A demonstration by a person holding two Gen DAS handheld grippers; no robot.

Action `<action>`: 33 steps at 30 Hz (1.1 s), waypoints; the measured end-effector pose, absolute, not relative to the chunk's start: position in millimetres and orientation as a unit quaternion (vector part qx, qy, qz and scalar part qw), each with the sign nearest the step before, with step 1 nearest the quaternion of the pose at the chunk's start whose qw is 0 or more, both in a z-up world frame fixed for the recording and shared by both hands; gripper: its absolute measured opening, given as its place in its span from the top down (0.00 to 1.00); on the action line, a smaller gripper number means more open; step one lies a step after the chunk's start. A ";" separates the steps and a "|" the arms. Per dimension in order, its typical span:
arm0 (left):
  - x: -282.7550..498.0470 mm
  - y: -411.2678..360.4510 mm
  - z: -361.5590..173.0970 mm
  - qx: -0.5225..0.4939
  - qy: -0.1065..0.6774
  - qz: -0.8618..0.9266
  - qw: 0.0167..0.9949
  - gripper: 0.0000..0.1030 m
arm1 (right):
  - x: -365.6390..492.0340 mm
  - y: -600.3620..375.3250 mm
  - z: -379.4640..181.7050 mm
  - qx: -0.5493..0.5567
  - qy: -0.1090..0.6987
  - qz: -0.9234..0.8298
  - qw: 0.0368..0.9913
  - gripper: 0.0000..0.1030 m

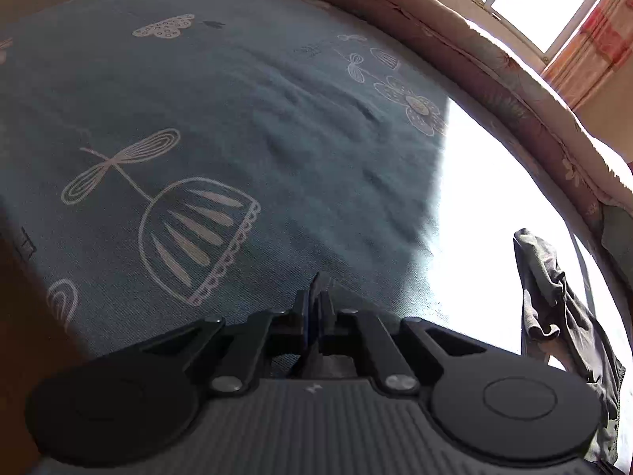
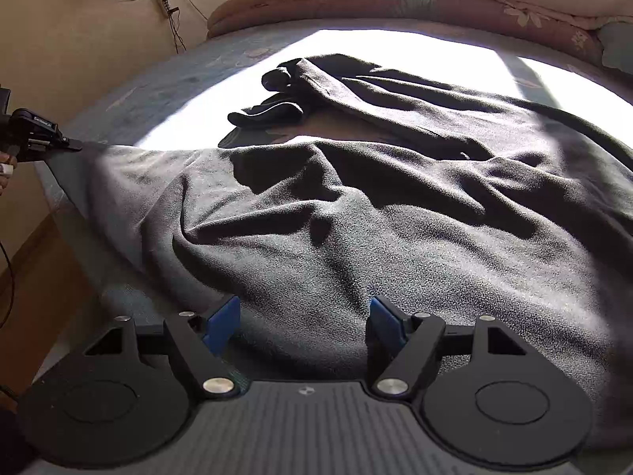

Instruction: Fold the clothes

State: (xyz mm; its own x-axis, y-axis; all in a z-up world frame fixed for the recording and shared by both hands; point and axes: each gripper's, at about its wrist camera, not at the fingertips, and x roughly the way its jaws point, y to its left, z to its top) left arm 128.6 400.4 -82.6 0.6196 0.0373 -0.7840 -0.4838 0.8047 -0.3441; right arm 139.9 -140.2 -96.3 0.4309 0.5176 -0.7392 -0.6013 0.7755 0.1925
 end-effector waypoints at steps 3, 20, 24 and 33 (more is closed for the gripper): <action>120.2 405.0 -89.3 -0.269 0.414 0.177 0.851 0.98 | 139.8 -142.5 -91.7 -0.056 0.415 0.317 0.851 0.24; 167.8 209.3 -87.3 -0.048 0.449 -0.070 0.889 0.91 | 151.6 -126.9 -67.4 -0.079 0.374 0.313 0.870 0.23; 166.2 178.6 -101.8 -0.011 0.445 -0.096 0.890 0.89 | 171.0 -113.8 -65.9 -0.082 0.366 0.318 0.871 0.23; 146.4 178.7 -95.4 -0.003 0.435 -0.091 0.896 0.89 | 233.6 -55.4 -108.6 -0.129 0.368 0.293 0.873 0.15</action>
State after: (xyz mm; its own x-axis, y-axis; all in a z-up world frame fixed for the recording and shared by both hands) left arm 146.4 178.7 -95.4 0.6057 -0.1659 -0.7782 0.1598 0.9835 -0.0852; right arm 233.6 -55.4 -108.6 0.5581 0.4165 -0.7177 -0.6061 0.7953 -0.0098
